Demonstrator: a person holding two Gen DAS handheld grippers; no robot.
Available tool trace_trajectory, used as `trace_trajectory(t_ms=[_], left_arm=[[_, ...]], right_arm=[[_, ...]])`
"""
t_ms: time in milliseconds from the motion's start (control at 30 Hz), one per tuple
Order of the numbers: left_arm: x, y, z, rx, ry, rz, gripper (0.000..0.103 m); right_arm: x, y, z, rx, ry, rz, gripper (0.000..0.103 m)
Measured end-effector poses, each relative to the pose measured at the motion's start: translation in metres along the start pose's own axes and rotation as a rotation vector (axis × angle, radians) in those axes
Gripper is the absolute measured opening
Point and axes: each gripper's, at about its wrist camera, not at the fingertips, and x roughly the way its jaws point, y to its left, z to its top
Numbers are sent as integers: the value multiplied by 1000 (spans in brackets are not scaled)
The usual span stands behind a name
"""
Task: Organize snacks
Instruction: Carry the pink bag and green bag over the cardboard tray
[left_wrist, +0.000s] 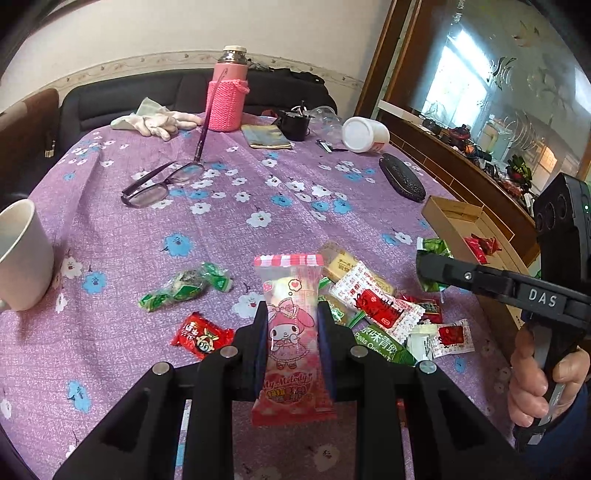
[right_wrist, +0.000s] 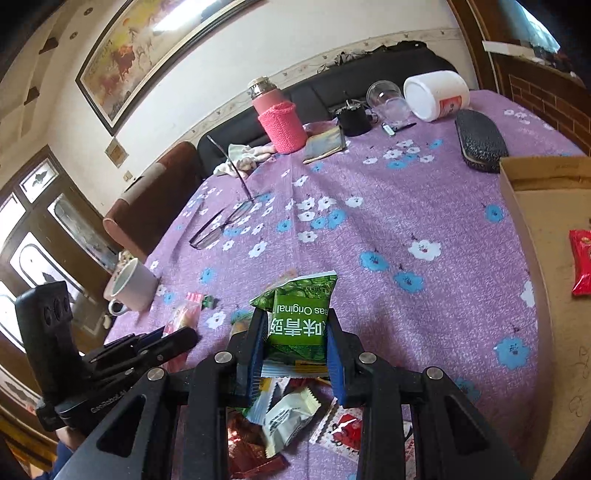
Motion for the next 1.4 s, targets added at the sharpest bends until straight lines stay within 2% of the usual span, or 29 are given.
trace_trajectory(t_ms=[300, 600, 833, 1033, 1133, 1400], left_arm=[[-2, 3, 0, -23, -5, -10, 23], [-3, -4, 0, -6, -6, -40, 23], [-6, -16, 1, -15, 4, -64, 23], [-8, -57, 12, 27, 24, -92, 23], [-3, -92, 23, 68, 28, -133, 23], [42, -201, 37, 100, 85, -314, 23]], right_arm=[[-8, -13, 5, 58, -25, -1, 32], [-33, -37, 21, 130, -102, -18, 32], [-58, -77, 33, 240, -149, -92, 32], [-94, -121, 38, 375, -223, -127, 32], [-108, -141, 37, 437, -241, -122, 32], [-131, -189, 33, 579, -230, -159, 32]])
